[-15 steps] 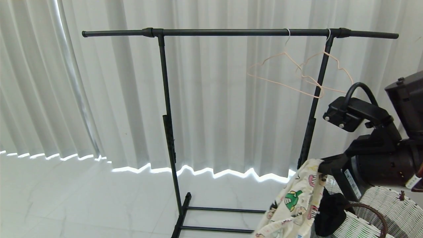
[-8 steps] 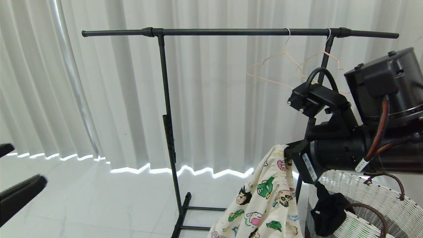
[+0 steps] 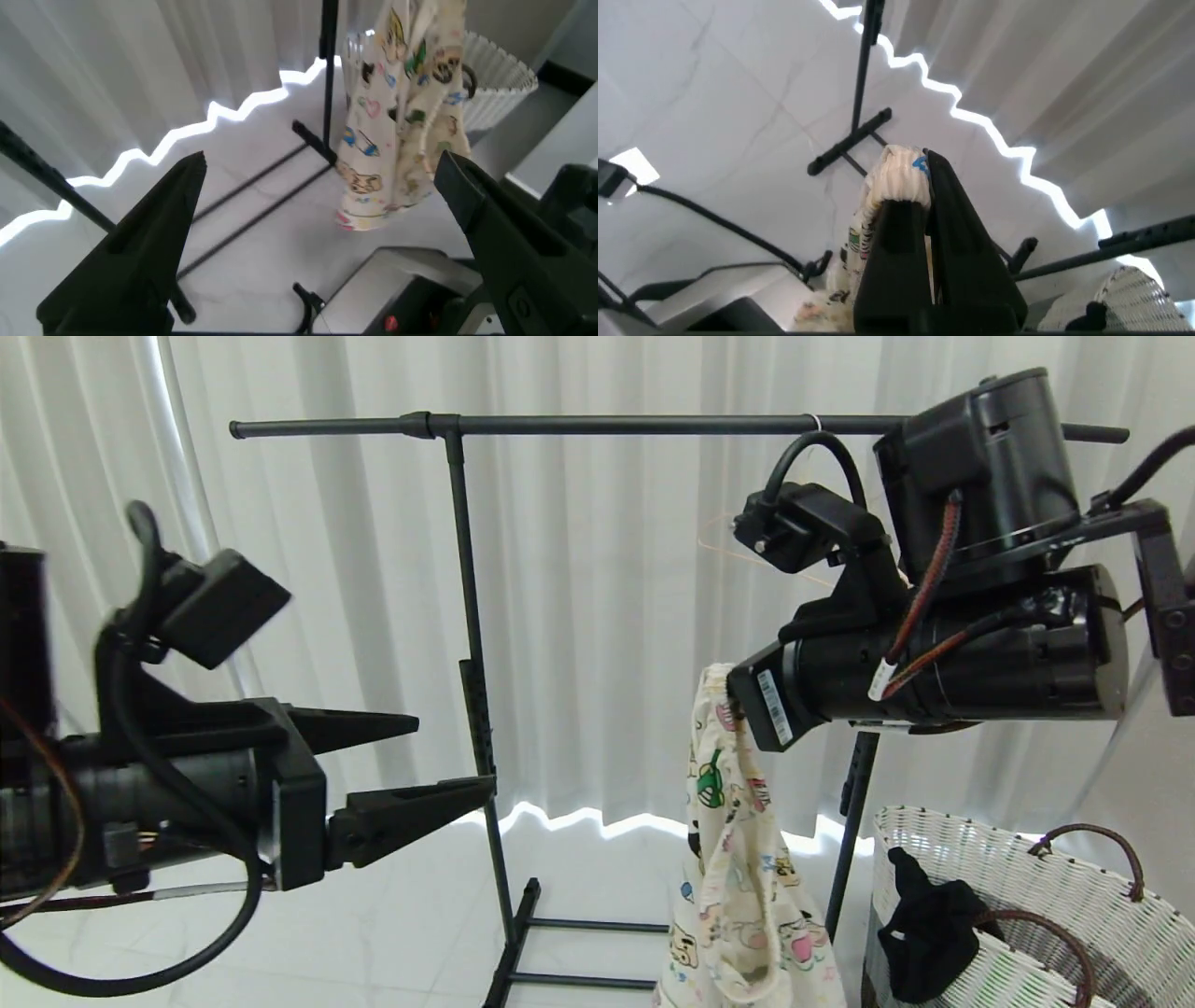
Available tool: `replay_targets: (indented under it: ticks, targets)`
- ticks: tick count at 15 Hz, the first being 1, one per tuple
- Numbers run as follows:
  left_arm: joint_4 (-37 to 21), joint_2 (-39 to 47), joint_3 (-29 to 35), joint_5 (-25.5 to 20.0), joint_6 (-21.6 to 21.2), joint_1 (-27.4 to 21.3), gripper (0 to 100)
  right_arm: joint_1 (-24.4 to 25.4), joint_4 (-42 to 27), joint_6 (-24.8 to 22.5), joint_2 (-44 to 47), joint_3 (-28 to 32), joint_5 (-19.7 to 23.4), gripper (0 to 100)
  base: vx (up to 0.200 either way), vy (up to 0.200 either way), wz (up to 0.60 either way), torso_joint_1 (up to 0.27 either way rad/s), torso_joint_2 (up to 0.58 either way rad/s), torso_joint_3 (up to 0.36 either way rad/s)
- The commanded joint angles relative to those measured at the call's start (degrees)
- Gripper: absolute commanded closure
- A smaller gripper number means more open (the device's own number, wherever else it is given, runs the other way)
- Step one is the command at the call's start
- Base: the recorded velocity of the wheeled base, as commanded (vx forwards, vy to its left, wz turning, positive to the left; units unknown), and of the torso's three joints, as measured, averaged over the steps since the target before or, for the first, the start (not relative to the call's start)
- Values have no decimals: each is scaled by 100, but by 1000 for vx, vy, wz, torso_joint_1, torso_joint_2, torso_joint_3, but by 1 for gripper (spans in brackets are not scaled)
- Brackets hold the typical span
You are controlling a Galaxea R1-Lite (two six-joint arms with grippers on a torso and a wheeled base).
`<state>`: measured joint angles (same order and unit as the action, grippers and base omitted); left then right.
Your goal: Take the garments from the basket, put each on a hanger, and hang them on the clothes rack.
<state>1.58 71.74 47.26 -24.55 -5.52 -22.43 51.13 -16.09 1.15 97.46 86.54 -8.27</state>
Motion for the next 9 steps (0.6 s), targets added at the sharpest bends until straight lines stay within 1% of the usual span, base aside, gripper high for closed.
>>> replay_targets:
  ticks: [1,3,5,6,7,8,9]
  targets:
    - [9,657,37,-15,16,-33,0,38,1,-9,440,592,0,100,0,0,0,0,0,0]
    - [17,868,29,-23,25,-33,0,90,-8,-18,669,1075,9,100,0,0,0,0,0,0]
    - [35,956,29,-58,113,-192,0,152,-8,-9,836,1418,9,100,0,0,0,0,0,0]
    - [44,991,55,-138,253,-376,0,213,-8,-9,967,1647,9,100,0,0,0,0,0,0]
    - [105,982,81,-313,368,-525,0,275,-8,-9,1047,1779,9,100,0,0,0,0,0,0]
    - [149,982,99,-568,456,-613,0,328,-8,-9,1091,1875,9,100,0,0,0,0,0,0]
    - [167,1070,134,-621,456,-613,0,389,-8,-9,1099,1910,9,100,0,0,0,0,0,0]
